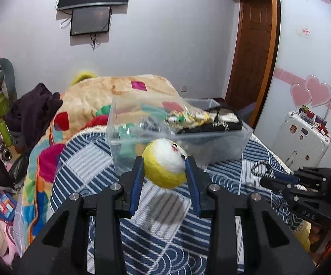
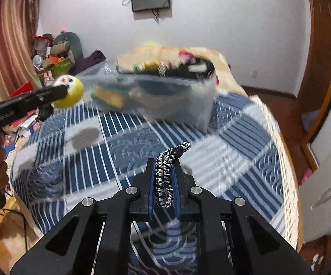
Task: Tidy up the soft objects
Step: 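Drop the ball into the box with the left tool while the right drops the beaded bracelet in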
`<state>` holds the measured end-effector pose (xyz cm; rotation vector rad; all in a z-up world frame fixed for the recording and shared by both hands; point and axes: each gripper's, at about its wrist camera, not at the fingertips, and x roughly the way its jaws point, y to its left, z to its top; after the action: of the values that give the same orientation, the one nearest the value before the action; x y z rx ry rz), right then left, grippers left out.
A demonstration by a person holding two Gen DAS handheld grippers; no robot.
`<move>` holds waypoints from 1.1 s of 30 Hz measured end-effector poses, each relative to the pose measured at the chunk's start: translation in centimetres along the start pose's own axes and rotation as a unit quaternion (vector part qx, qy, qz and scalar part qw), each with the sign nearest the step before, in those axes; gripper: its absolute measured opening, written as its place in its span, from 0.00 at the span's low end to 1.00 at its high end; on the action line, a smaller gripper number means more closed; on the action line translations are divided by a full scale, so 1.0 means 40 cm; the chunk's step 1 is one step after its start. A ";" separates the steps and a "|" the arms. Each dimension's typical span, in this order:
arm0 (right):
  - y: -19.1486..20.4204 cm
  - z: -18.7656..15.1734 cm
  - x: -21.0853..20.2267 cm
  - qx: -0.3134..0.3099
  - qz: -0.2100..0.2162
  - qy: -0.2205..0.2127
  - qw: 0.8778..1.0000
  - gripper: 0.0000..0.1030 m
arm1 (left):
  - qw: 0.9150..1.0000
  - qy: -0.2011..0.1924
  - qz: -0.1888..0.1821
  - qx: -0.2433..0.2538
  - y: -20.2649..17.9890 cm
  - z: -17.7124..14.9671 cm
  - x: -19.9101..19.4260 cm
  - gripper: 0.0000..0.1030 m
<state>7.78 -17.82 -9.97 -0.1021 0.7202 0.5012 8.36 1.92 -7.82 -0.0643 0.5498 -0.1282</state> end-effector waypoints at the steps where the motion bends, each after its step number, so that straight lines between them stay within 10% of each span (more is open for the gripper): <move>1: 0.000 0.017 0.001 -0.004 0.002 -0.009 1.000 0.12 | 1.000 -0.005 0.002 0.003 0.001 0.012 0.002 0.35; 16: 0.035 0.280 0.064 -0.026 0.037 -0.106 0.993 0.12 | 1.000 -0.001 -0.012 -0.013 0.027 0.140 0.143 0.35; 27: -0.016 0.288 0.172 0.004 0.011 -0.050 0.999 0.13 | 0.999 0.043 0.005 0.013 -0.021 0.118 0.253 0.39; 33: -0.022 0.252 0.173 -0.002 0.000 -0.025 1.000 0.45 | 0.999 0.036 -0.008 0.016 -0.030 0.110 0.211 0.53</move>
<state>18.72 -13.19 -6.99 -0.0934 0.6699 0.5039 17.69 -0.33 -8.32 -0.0325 0.6190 -0.1547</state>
